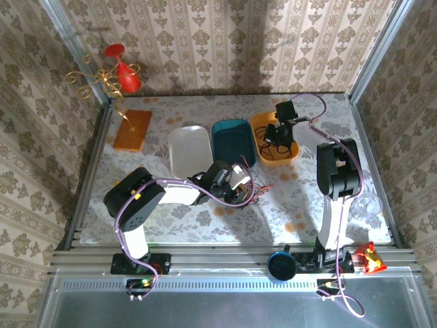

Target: Untangle the cables

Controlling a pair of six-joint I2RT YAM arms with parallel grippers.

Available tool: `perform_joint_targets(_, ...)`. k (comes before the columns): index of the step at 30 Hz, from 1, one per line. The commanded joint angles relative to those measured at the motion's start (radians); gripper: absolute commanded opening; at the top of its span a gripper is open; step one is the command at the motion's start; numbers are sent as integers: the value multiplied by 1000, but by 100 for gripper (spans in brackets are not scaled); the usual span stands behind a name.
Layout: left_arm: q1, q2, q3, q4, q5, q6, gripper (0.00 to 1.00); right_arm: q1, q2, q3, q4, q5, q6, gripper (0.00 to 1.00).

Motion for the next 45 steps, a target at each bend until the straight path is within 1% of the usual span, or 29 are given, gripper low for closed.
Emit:
perform_joint_targets(1, -5, 40, -22, -131, -22, 23, 22, -5, 13, 48, -49, -37, -11, 6)
perform_joint_targets(2, -5, 40, -22, -132, -22, 23, 22, -5, 14, 52, -53, -37, -9, 8)
perform_joint_targets(6, -5, 40, -22, -130, -22, 24, 22, -3, -32, 36, -45, -29, -17, 26)
perform_joint_targets(10, -6, 40, -20, -130, -22, 23, 22, -1, -110, 11, -46, 6, -29, 33)
perform_joint_targets(12, -5, 40, -20, -131, -20, 23, 22, -1, -144, 1, -59, 29, -36, 35)
perform_joint_targets(17, -9, 40, -20, -131, -23, 23, 22, 5, -257, -54, -91, 107, -56, 37)
perform_joint_targets(20, -9, 39, -22, -129, -23, 23, 22, 20, -366, -144, -96, 133, -69, 37)
perform_joint_targets(22, -8, 37, -25, -125, -25, 23, 22, 36, -445, -234, -81, 91, -72, 37)
perform_joint_targets(24, -10, 34, -28, -120, -25, 23, 22, 62, -521, -344, -72, 23, -67, 37)
perform_joint_targets(27, -11, 32, -30, -115, -25, 24, 22, 109, -595, -482, -62, -72, -55, 36)
perform_joint_targets(29, -11, 33, -30, -116, -24, 24, 22, 143, -618, -553, -33, -117, -40, 35)
perform_joint_targets(31, -11, 34, -28, -115, -22, 24, 22, 177, -625, -607, 6, -136, -26, 35)
perform_joint_targets(36, -13, 38, -22, -120, -17, 27, 22, 236, -584, -632, 22, -161, -22, 30)
perform_joint_targets(41, -13, 33, -28, -121, -24, 26, 22, 248, -584, -649, -12, -134, -25, 30)
perform_joint_targets(45, -14, 33, -27, -120, -25, 26, 22, 248, -595, -661, -37, -89, -13, 31)
